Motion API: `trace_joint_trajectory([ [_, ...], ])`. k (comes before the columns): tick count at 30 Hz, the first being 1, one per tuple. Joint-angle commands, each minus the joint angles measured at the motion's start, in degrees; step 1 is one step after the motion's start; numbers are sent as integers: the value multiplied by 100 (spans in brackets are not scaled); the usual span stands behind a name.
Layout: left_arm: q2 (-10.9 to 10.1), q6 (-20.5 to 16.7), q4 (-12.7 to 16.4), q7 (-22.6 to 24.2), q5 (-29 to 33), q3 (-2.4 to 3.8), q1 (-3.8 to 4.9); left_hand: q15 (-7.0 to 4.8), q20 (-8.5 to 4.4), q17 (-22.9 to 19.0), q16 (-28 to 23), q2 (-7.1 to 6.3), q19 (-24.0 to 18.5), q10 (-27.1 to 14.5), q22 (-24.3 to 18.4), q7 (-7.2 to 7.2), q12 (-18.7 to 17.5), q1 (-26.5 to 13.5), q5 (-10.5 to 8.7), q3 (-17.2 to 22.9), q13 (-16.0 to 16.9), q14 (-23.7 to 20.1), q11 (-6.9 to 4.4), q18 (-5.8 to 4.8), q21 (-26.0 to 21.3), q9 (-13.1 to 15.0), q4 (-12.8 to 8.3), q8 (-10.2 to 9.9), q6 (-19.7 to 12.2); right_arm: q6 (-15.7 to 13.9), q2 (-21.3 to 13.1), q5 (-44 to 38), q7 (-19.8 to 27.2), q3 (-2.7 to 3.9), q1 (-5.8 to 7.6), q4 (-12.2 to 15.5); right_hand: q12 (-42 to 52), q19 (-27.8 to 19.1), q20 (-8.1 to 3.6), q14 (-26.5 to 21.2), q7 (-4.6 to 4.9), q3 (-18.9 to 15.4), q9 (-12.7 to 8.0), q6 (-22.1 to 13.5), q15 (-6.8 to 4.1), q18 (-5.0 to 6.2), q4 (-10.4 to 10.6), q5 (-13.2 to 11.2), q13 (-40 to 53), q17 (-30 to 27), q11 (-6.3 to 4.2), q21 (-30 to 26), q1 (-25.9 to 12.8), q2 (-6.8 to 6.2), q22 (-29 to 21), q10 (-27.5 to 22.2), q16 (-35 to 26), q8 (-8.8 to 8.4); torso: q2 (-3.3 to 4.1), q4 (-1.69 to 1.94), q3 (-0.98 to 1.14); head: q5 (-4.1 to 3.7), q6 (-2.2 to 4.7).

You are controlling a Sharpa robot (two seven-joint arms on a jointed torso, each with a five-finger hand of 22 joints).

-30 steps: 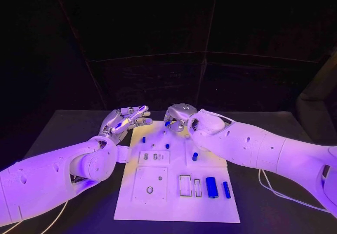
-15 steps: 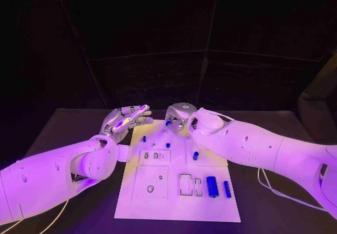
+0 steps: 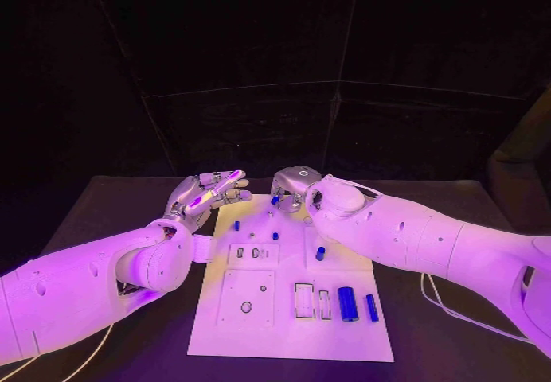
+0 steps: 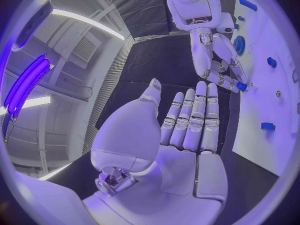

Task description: Assemble the parts on the task board

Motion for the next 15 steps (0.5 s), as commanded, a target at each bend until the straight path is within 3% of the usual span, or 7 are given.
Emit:
trace_joint_trajectory([
  [1, 1, 78, 9, 13, -35, 6, 13, 7, 14, -8, -29, 33, 16, -13, -9, 101, -31, -9, 28, 5, -5, -49, 18, 17, -31, -9, -33, -34, -25, -17, 11, -43, 9, 4, 17, 7, -16, -19, 58, 160, -15, -35, -17, -164, 43, -48, 58, -102, -9, -28, -7, 20, -8, -135, -26, -129, 22, -32, 0, 0, -5, 3, 2],
  [4, 0, 79, 7, 10, -35, 6, 13, 7, 14, -8, -29, 33, 16, -13, -9, 101, -31, -9, 28, 5, -5, -49, 18, 17, -31, -9, -33, -34, -25, -29, 9, -28, 22, 4, 20, 10, -11, -45, 71, 145, -17, -132, -17, -340, 53, -40, 115, -147, -6, -73, 8, -1, -22, -233, -66, -282, 10, -27, 0, -2, -5, 3, 0],
  [6, -2, 78, 5, 8, -35, 6, 14, 9, 16, -8, -37, 34, 13, -18, -11, 101, -38, -8, 28, 2, -6, -53, 19, 17, -35, -10, -39, -39, -28, -60, 2, -10, 25, 4, 22, 15, -5, -73, 94, 126, -71, -301, -17, -568, 60, -35, 188, -160, -5, -125, 33, -30, -8, -322, -115, -479, -5, -29, 1, -5, -6, 2, -2],
  [8, -7, 74, 4, 6, -35, 6, 15, 11, 18, -9, -46, 40, 9, -25, -15, 101, -47, 1, 29, 4, -6, -56, 21, 17, -39, -10, -50, -46, -31, -132, -19, 18, 22, 4, 25, 29, 10, -87, 107, 109, 0, -478, -17, -784, 66, -29, 265, -190, -3, -177, 46, -51, 42, -357, -151, -617, -21, -27, 3, -7, -6, 2, 4],
  [12, -21, 76, 8, 4, -35, 6, 18, 13, 20, -9, -54, 46, 7, -32, -18, 102, -55, 10, 29, 7, -7, -58, 22, 18, -42, -10, -59, -52, -34, -282, -125, 54, 15, 4, 29, 130, 85, -66, 102, 108, 22, -611, 3, -811, 56, -29, 336, -206, 11, -171, 31, -42, 132, -329, -140, -573, -1, 0, -3, -21, -1, 3, 7],
  [15, -34, 82, 12, 4, -35, 6, 21, 13, 20, -9, -54, 46, 7, -32, -18, 102, -55, 10, 29, 7, -7, -58, 22, 18, -42, -10, -59, -52, -34, -400, -346, 163, 10, 4, 39, 361, 213, -43, 88, 123, 37, -660, 24, -705, 35, -32, 392, -113, 39, -125, 4, -26, 184, -281, -127, -355, 42, 42, -12, -34, 0, -13, 14],
])
